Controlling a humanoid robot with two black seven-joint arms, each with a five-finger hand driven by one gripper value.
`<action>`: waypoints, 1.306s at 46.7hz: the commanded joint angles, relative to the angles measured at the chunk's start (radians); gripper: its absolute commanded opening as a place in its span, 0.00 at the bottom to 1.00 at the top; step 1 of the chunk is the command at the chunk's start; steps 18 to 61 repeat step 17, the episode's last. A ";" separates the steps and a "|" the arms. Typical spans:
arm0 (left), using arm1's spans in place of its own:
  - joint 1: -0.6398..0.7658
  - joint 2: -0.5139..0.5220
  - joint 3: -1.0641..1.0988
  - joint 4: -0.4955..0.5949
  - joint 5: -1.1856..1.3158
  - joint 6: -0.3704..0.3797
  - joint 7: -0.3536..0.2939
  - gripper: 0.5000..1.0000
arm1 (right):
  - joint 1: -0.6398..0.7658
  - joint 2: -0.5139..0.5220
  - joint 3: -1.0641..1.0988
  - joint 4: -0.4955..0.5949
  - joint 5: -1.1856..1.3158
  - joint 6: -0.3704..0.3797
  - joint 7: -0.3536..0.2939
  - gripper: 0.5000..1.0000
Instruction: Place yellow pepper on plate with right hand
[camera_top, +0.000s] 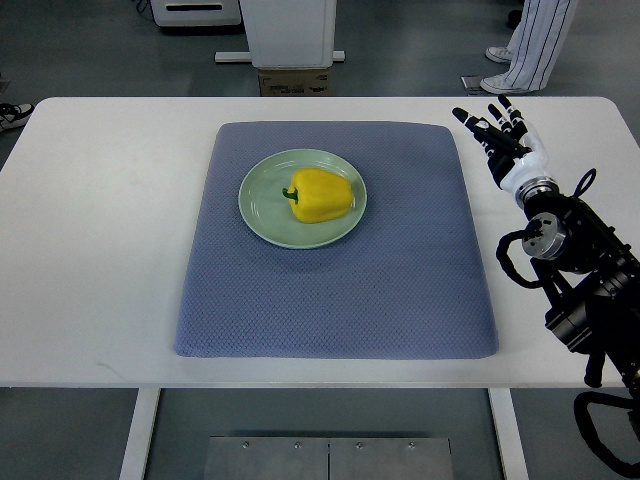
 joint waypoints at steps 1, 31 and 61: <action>0.000 0.000 0.000 0.000 0.000 0.000 0.000 1.00 | 0.000 0.000 -0.002 -0.002 0.001 0.000 0.000 1.00; 0.000 0.000 0.000 -0.001 0.000 0.000 0.000 1.00 | -0.006 -0.001 -0.008 -0.002 0.003 0.002 0.003 1.00; 0.000 0.000 0.000 -0.001 0.000 0.000 0.000 1.00 | -0.006 -0.001 -0.008 -0.002 0.003 0.002 0.003 1.00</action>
